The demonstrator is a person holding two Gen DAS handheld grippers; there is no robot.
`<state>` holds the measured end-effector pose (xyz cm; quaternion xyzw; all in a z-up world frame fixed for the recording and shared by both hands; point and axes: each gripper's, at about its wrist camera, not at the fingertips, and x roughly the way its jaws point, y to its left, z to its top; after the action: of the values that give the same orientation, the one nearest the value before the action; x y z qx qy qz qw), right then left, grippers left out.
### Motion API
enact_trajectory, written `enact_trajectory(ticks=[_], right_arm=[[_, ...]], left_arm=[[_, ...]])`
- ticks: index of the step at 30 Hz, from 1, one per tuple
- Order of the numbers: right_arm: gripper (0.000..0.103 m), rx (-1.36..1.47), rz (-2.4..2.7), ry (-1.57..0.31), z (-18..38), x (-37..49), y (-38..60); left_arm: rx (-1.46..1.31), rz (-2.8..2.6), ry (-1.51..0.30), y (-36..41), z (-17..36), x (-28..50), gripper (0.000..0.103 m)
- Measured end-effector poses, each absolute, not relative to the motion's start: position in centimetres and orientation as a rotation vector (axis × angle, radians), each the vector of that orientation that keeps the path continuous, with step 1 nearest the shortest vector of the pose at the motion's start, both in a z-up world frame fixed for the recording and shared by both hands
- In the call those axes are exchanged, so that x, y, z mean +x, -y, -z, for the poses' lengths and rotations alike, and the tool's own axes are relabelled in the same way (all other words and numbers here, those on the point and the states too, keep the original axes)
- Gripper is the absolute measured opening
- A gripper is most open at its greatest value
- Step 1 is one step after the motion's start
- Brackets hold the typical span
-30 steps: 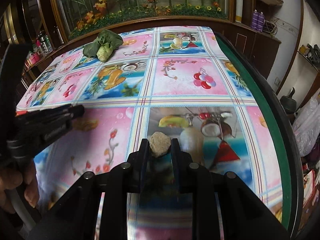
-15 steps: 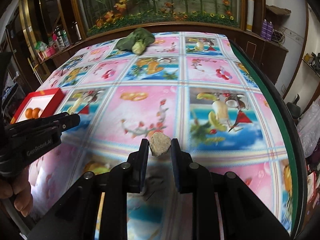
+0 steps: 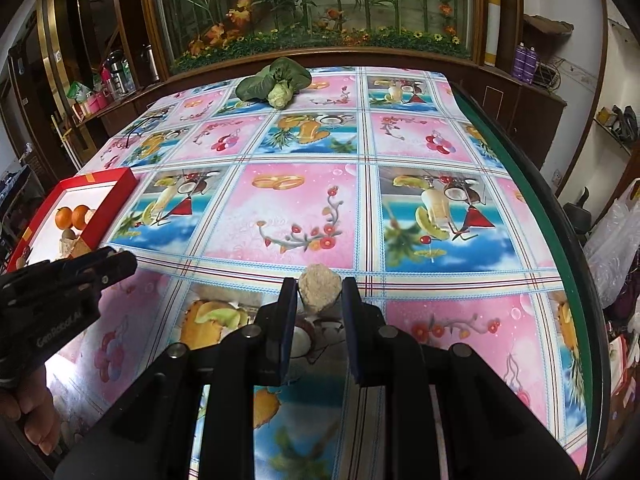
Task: Organize fruits
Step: 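Carry both beige rough lumps over the red tray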
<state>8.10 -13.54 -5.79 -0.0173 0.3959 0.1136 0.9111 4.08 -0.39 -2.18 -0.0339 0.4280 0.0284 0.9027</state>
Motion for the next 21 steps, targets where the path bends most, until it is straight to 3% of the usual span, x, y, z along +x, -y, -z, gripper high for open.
enact_trajectory(ticks=[21], right_arm=[[0.024,-0.026,-0.33,-0.765,5.6,7.8,9.7]], left_arm=[[-0.062,-0.114,-0.808,-0.6,1.7,-0.6,0.022]])
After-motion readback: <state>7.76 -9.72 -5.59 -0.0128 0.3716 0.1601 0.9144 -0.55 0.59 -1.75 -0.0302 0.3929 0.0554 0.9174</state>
